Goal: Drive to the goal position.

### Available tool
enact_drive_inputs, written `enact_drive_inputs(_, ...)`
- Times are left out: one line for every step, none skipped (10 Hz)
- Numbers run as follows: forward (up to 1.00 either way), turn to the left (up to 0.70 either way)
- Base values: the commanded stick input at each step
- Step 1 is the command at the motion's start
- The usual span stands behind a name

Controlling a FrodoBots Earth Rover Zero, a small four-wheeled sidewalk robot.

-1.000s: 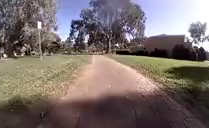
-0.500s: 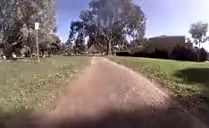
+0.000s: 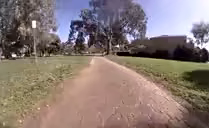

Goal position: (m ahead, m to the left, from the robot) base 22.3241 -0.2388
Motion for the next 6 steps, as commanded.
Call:
enact_drive_inputs(0.70, 0.02)
enact_drive_inputs(0.70, 0.02)
enact_drive_inputs(0.70, 0.02)
enact_drive_inputs(0.70, 0.02)
enact_drive_inputs(0.70, 0.05)
enact_drive_inputs(0.70, 0.08)
